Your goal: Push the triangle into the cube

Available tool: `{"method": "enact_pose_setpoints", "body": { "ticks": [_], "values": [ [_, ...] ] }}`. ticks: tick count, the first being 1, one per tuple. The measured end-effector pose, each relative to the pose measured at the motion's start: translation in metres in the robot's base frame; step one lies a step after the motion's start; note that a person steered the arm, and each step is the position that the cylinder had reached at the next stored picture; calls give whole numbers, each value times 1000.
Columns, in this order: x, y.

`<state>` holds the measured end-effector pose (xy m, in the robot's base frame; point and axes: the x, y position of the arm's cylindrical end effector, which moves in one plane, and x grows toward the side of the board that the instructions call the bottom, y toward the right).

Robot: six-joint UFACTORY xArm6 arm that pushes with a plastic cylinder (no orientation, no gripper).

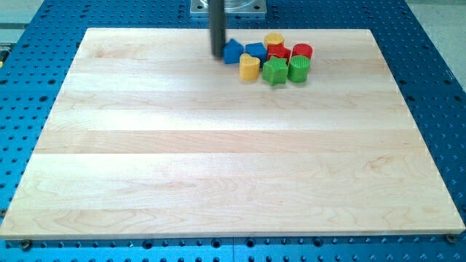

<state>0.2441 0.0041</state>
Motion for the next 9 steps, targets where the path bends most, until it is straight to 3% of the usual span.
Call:
{"method": "enact_pose_setpoints", "body": {
  "ticks": [1, 3, 5, 6, 7, 9],
  "values": [
    [-5, -10],
    [45, -6],
    [49, 4],
    [46, 31],
    [0, 19],
    [-17, 82]
  ]
}}
